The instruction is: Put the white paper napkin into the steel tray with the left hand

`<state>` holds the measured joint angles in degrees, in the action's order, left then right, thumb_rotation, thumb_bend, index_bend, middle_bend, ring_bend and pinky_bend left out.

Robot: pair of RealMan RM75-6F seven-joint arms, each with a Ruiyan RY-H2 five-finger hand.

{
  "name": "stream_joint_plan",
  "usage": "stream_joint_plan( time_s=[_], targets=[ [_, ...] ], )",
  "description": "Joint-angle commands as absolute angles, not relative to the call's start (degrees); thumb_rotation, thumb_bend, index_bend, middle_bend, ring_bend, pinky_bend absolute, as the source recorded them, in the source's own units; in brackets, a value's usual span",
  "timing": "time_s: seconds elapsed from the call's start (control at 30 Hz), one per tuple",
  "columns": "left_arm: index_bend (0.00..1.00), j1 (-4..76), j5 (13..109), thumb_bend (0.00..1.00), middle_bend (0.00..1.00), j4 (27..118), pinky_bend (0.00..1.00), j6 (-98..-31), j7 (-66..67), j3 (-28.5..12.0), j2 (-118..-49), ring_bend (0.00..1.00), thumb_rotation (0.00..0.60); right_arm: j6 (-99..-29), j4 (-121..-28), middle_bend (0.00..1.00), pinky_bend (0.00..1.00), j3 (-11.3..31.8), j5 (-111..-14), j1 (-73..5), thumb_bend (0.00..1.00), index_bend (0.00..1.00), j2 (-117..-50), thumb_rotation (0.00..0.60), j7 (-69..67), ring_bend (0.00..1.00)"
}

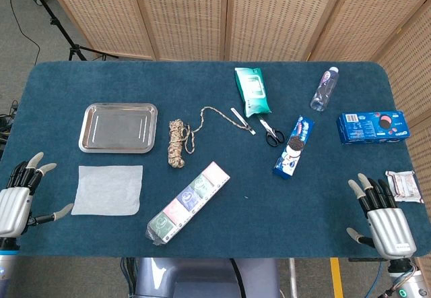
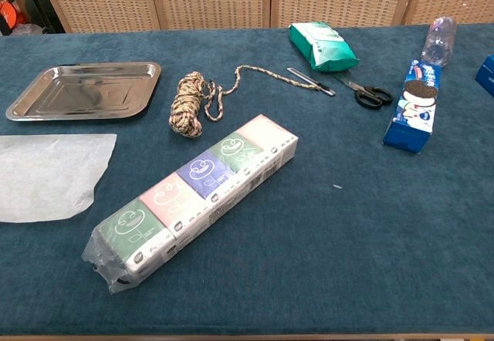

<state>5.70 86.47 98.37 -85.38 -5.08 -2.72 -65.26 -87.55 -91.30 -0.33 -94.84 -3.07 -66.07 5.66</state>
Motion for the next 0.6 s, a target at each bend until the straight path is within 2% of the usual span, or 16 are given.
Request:
stream_joint_plan(
  time_s=[0.03, 0.4, 0.6],
  targets=[
    [0.20, 5.7, 86.4, 0.11, 0.00, 98.4, 0.00, -85.4, -4.9, -2.7, -65.3, 0.00, 0.331, -87.6, -91.2, 0.00, 0.00, -0.4, -94.9, -3.0, 0.00, 0.00, -66.1, 0.600, 5.6, 0.00],
    [0.20, 5.8, 86.6, 0.11, 0.00, 98.3, 0.00, -85.3, -4.9, -2.6, -65.3, 0.00, 0.333, -87.9, -91.3, 0.00, 0.00, -0.3, -94.8, -3.0, 0.00, 0.00, -66.0, 0.600, 5.4, 0.00],
    [0.20, 5.7, 86.6, 0.11, 0.00, 98.4, 0.00, -85.4, -4.7, -2.7, -65.4, 0.00, 0.366, -87.8, -91.3, 0.00, 0.00, -0.3, -94.9, -3.0, 0.00, 0.00, -66.0, 0.600, 5.4, 0.00]
  ],
)
